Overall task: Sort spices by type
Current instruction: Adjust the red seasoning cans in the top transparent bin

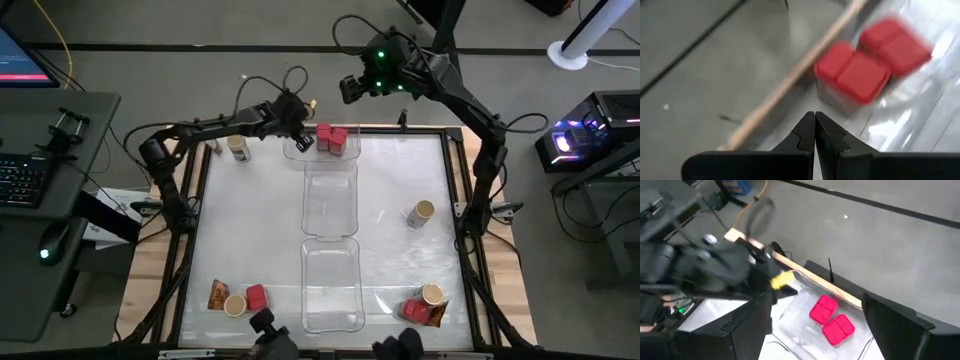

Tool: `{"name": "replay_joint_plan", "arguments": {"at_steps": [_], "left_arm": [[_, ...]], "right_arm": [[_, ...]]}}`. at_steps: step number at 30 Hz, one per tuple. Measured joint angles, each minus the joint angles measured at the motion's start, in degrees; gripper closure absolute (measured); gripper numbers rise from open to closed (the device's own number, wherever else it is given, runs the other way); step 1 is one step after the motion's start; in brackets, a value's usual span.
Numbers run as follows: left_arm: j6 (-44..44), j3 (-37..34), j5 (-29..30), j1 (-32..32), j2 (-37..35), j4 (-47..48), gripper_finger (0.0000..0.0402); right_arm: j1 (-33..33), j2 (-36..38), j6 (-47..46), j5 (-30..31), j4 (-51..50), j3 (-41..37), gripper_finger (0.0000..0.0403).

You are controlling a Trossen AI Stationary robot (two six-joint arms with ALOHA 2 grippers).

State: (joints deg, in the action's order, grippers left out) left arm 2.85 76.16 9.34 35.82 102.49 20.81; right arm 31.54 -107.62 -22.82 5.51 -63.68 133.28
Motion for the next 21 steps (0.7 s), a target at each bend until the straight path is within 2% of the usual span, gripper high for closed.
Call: {"name": "replay_joint_plan", "arguments": {"at_steps": [5,8,10,13,15,17,18,21], "left_arm": [[0.23,0.0,-0.84,1.32,-9.54,0.66,0.0402],[-1.15,-0.09,-4.07,2.03,-17.48,2.85,0.0402],[-3.04,-1.09,-6.71,2.02,-23.44,3.9,0.0402],[-7.31,-3.38,-8.94,0.96,-32.23,4.92,0.0402],[-10.12,-5.56,-8.96,-0.33,-38.09,4.97,0.0402],[-13.31,-8.04,-8.82,-1.87,-43.44,4.95,0.0402],[-15.21,-9.32,-8.56,-2.61,-45.87,4.72,0.0402],[-20.99,-13.11,-5.67,-5.1,-52.08,4.34,0.0402]], "right_arm": [[3.09,-4.02,3.79,-5.95,-0.11,0.02,0.0096],[4.64,-8.15,6.37,-11.44,0.75,0.02,0.0098],[4.99,-11.73,9.56,-11.9,0.19,0.02,0.0113],[4.9,-16.75,13.18,-8.77,-3.66,-0.07,0.0178],[4.87,-19.44,15.61,-8.47,-6.66,-0.07,0.0253],[4.81,-21.66,18.65,-8.66,-8.98,-0.07,0.0345],[4.73,-22.6,20.21,-9.0,-9.5,-0.07,0.0373],[4.51,-24.33,23.23,-9.47,-9.54,-0.07,0.0383]]}}
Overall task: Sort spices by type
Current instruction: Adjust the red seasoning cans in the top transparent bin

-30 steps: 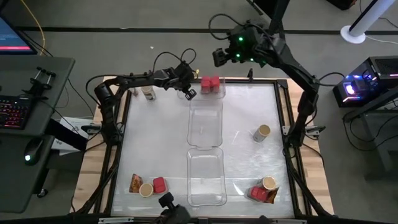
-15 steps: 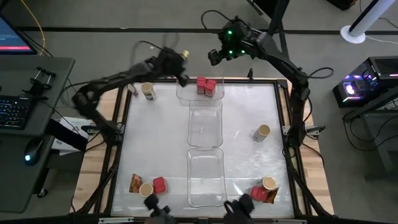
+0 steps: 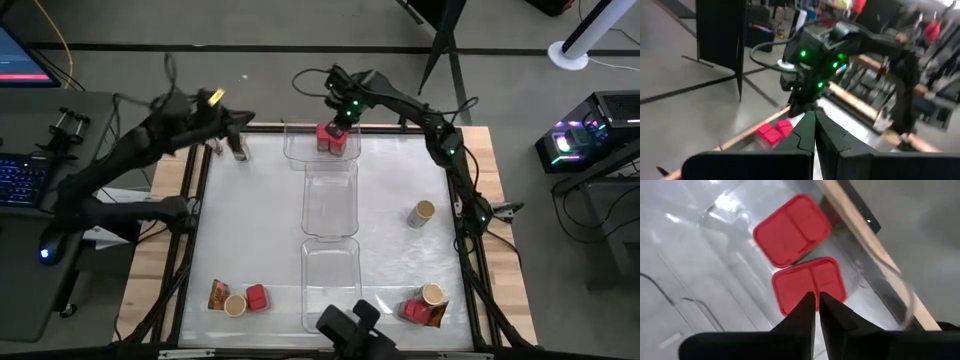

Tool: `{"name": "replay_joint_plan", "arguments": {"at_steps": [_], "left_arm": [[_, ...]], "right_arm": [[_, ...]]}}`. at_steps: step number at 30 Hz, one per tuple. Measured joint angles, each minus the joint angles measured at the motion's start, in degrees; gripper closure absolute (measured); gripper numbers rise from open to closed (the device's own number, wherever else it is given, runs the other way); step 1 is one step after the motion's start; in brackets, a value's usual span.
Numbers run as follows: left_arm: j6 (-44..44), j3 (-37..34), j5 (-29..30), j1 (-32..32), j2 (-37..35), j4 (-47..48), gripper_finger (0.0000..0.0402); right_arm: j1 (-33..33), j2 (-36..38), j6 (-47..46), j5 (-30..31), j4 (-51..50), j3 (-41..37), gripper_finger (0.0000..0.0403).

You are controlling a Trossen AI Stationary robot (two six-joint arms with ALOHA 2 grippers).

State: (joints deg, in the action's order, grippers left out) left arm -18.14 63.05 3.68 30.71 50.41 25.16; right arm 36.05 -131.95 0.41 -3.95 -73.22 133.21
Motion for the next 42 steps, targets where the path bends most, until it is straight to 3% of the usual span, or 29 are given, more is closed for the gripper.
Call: {"name": "replay_joint_plan", "arguments": {"at_steps": [6,14,20,30,38,42], "left_arm": [[-7.26,-7.52,7.16,-3.99,-7.57,-6.23,0.0402],[-11.63,-11.0,7.48,-5.04,-7.61,-10.29,0.0402],[-11.84,-11.0,7.02,-5.04,-7.15,-10.27,0.0402],[-11.79,-11.0,6.54,-5.02,-7.16,-10.09,0.0402],[-11.55,-11.0,4.62,-5.02,-7.17,-10.04,0.0402],[-10.3,-11.0,4.57,-5.02,-7.16,-10.03,0.0402]], "right_arm": [[-0.77,-2.22,5.3,-3.83,-2.43,0.02,0.0399],[-1.99,-4.71,7.94,-3.4,-1.17,0.0,0.0402],[-2.37,-4.66,14.21,2.99,-1.02,0.0,0.0402],[-3.0,-4.71,35.64,8.32,2.48,0.0,0.0402],[-3.1,-2.74,34.37,8.77,-1.44,1.69,0.0403],[-2.85,-0.47,28.27,0.86,3.83,1.8,0.0403]]}}
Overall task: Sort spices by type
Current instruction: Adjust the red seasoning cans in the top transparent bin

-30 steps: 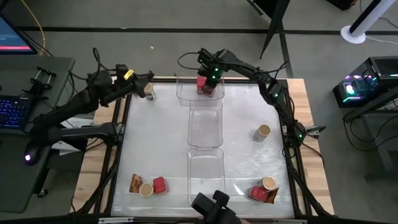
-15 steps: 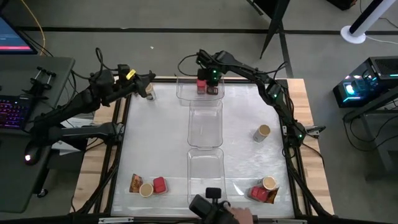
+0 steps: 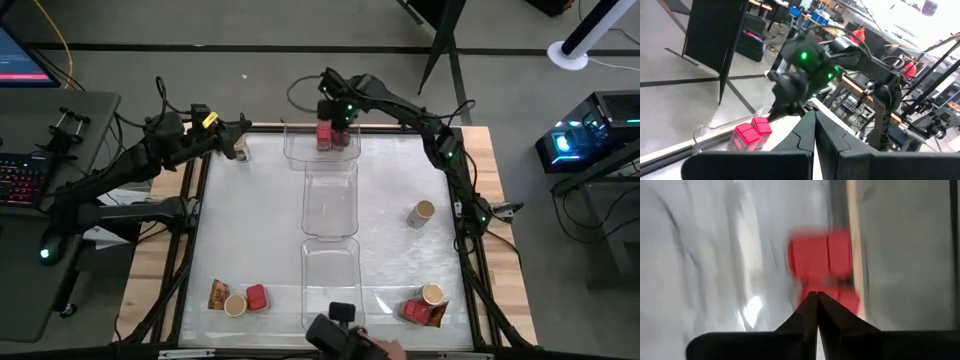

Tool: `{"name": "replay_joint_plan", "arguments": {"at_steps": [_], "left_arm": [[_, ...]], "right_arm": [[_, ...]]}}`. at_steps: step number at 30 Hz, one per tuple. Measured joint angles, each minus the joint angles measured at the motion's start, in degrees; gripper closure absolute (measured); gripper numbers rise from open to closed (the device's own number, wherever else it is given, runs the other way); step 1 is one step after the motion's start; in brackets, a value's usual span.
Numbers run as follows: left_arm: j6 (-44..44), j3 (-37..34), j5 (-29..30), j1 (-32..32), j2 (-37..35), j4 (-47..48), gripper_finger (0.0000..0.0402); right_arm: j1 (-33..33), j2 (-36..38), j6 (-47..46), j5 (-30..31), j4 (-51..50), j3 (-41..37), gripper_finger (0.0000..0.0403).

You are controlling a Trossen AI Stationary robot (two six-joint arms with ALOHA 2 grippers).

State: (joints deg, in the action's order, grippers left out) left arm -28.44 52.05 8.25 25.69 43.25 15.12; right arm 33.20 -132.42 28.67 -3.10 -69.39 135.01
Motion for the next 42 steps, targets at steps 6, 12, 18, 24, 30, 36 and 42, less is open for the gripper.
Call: {"name": "replay_joint_plan", "arguments": {"at_steps": [6,12,18,24,30,36,42], "left_arm": [[0.06,0.0,0.01,0.02,0.01,0.01,0.0402],[0.05,0.0,0.02,0.04,0.01,0.01,0.0402],[0.02,0.0,0.02,0.04,-0.06,0.01,0.0402],[-0.01,0.0,0.02,0.02,-0.05,0.03,0.0402],[-0.03,0.0,-0.14,-0.02,-0.04,0.06,0.0402],[-0.44,0.0,-0.2,-0.02,-0.05,0.06,0.0402],[-0.42,0.0,-0.2,-0.02,-0.03,0.07,0.0402]], "right_arm": [[-0.51,-1.98,-16.85,-4.97,11.27,-0.85,0.0403],[-1.97,-5.18,-29.64,-4.91,17.3,-0.95,0.0403],[-2.66,-6.36,-31.31,0.86,17.36,-0.95,0.0403],[-2.6,-7.73,-31.48,2.35,15.94,-0.93,0.0403],[-3.23,-8.23,-31.68,4.62,14.02,-0.93,0.0403],[-3.79,-8.24,-31.68,8.59,11.26,-0.9,0.0403],[-3.73,-8.24,-32.34,11.39,10.41,-0.9,0.0403]]}}
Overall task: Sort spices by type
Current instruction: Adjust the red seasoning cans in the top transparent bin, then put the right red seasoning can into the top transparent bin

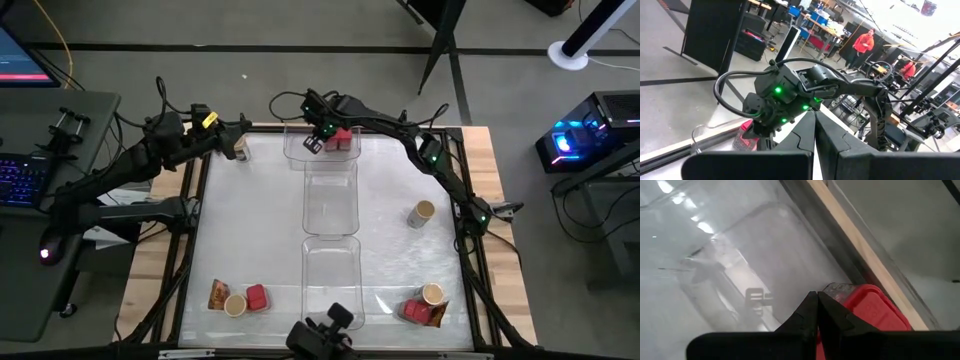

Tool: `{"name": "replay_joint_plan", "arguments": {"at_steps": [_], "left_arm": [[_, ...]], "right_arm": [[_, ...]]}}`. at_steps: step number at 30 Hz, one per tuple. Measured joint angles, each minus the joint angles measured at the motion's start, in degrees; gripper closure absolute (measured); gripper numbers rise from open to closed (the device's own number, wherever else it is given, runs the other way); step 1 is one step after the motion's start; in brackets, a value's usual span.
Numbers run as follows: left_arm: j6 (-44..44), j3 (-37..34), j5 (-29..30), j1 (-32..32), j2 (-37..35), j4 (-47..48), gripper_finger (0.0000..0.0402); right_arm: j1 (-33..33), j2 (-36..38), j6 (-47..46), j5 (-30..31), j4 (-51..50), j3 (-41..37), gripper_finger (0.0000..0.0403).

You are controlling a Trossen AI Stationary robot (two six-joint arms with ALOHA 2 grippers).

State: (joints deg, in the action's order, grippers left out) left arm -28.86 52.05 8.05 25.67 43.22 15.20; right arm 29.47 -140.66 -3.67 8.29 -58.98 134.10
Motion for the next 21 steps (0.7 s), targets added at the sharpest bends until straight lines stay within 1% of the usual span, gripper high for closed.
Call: {"name": "replay_joint_plan", "arguments": {"at_steps": [11,14,16,21], "left_arm": [[0.96,0.0,0.0,0.0,-0.01,0.03,0.0401],[1.01,0.0,0.0,0.0,-0.02,0.15,0.0401],[1.03,0.0,0.0,0.0,-0.04,0.55,0.0402],[2.9,0.02,-0.05,0.0,-0.07,4.41,0.0401]], "right_arm": [[0.21,1.23,-3.88,-0.02,-0.34,0.83,0.0403],[0.21,3.29,-3.88,-2.43,-0.21,0.83,0.0403],[0.16,5.41,-3.68,-2.92,-0.91,0.83,0.0403],[0.66,10.64,-0.06,-7.58,-6.22,0.76,0.0403]]}}
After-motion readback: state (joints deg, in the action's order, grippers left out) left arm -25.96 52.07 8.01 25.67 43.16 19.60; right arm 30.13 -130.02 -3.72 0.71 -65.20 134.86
